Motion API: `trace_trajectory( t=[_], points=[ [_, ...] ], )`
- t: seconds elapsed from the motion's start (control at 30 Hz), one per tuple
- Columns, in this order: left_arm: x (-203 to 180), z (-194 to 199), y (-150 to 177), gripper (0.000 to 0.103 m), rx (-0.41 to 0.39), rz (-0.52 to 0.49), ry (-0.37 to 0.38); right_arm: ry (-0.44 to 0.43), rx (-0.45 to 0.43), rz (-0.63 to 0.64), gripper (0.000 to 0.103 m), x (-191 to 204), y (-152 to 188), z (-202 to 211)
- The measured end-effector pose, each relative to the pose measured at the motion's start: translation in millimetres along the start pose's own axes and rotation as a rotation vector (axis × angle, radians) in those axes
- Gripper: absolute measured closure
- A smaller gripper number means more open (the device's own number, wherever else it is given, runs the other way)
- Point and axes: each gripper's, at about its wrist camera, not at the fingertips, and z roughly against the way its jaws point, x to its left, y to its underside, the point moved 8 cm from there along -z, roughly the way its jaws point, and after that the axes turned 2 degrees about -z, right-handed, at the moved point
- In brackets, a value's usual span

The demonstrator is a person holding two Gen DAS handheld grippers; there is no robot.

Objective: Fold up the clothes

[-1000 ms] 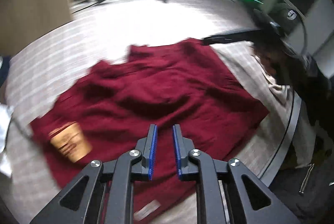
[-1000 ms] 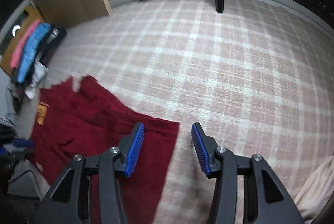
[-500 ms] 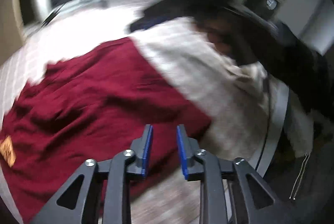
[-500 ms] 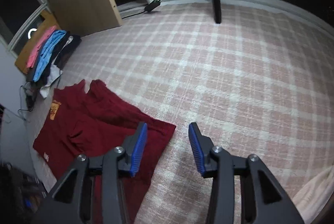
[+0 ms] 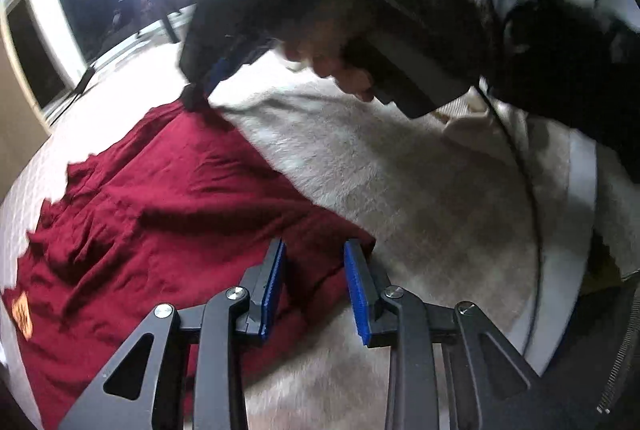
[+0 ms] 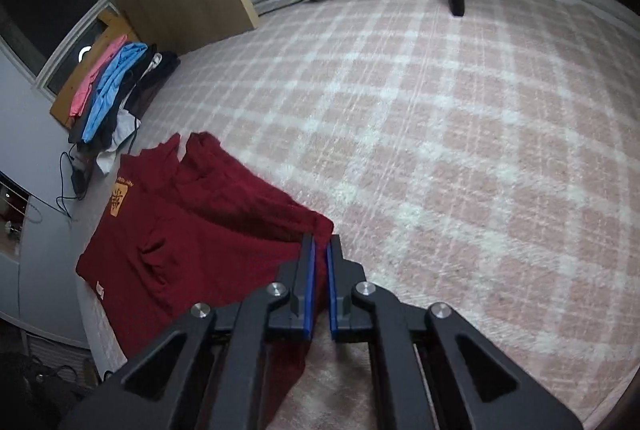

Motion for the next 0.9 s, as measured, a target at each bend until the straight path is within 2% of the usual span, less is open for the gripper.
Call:
trace_trajectory(
  t=[0.1, 0.23, 0.4, 0.43, 0.47, 0.57, 0.6, 0.67, 0.77, 0.9],
  points=[
    [7, 11, -1, 0.073, -0.017, 0.015, -0.03, -0.019, -0.043, -0.039, 0.098, -5, -6, 10],
    [-3, 7, -12, 0.064, -0.035, -0.078, -0.071, -0.01, -0.063, -0.053, 0.098, -7, -10, 13],
    [-30, -27, -25, 0.062, -0.006, -0.219, -0.083, 0.001, -0.029, -0.046, 0.098, -9, -7, 3],
    [-31, -34, -25, 0.062, 0.006, -0.229, -0.091, 0.002, -0.022, -0.045, 0.098, -9, -7, 0],
    [-31, -39, -24, 0.073, 0.02, -0.233, -0.099, 0.002, -0.016, -0.046, 0.098, -10, -6, -2],
    [-21, -38, -26, 0.095, 0.009, -0.153, -0.044, -0.008, -0.019, -0.074, 0.098, -13, -6, -1],
    [-14, -32, -28, 0.097, -0.006, -0.115, -0.025, -0.012, -0.023, -0.088, 0.098, -14, -7, 0],
    [-2, -21, -33, 0.099, -0.038, -0.038, 0.012, -0.024, -0.034, -0.119, 0.098, -12, -9, 4],
    [32, 18, -33, 0.099, -0.129, 0.119, 0.052, -0.045, -0.064, -0.136, 0.098, 5, -18, 13],
    [91, 83, -10, 0.099, -0.25, 0.34, 0.07, -0.105, -0.121, -0.112, 0.098, 59, -41, 26]
  ],
)
